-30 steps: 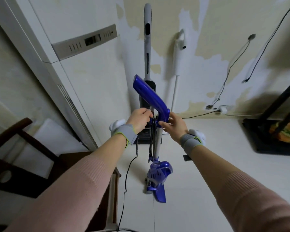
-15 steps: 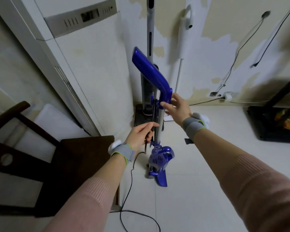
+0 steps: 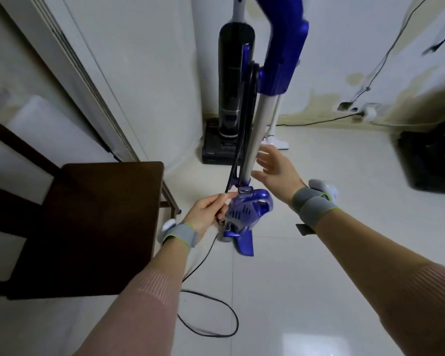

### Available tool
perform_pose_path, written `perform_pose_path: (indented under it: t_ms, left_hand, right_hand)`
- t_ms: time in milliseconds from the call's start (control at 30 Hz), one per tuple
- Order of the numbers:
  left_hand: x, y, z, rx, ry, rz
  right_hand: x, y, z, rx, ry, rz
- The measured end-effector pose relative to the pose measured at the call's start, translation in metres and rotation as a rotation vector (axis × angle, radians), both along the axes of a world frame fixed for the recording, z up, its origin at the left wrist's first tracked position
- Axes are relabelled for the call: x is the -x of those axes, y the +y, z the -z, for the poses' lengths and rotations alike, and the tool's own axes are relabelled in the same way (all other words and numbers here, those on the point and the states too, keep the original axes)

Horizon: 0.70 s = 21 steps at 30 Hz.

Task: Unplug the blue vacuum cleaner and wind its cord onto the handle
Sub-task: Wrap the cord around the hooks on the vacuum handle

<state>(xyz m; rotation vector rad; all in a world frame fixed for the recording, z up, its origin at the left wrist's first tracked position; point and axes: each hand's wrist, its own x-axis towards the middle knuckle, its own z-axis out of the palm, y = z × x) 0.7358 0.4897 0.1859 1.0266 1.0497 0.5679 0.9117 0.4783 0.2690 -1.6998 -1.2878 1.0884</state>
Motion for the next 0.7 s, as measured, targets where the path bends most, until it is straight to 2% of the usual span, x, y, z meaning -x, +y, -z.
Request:
perform_pose_path:
  t_ms: [133,200,267,367,500,700]
  left_hand:
    - [0.001,0.005,0.021,-0.081,0.04,-0.066]
    - [-0.007,0.012,0.021,-0.114,0.075,-0.034]
    - [-0.018,0.016,0.019,-0.096,0.138,0.011]
    - [-0.027,0.018,0.027,-0.016,0.172,-0.056]
    - [-0.033,0.017,0.047,0.024,-0.018,-0.044]
    - [-0.019,0.012,0.079,-0.037,0.14,0.026]
  right_hand:
    - [0.003,0.0,0.02,0.004,0.071,0.023]
    - [0.007,0.008,0.028,0.008,0.082,0.041]
    - [0.011,0.016,0.037,-0.005,0.103,0.08]
    - [0.02,0.026,0.044,-0.062,0.138,0.202]
    - [0.02,0.035,0.052,-0.129,0.016,0.265]
    - [0.009,0.046,0.058,-0.178,-0.115,0.303]
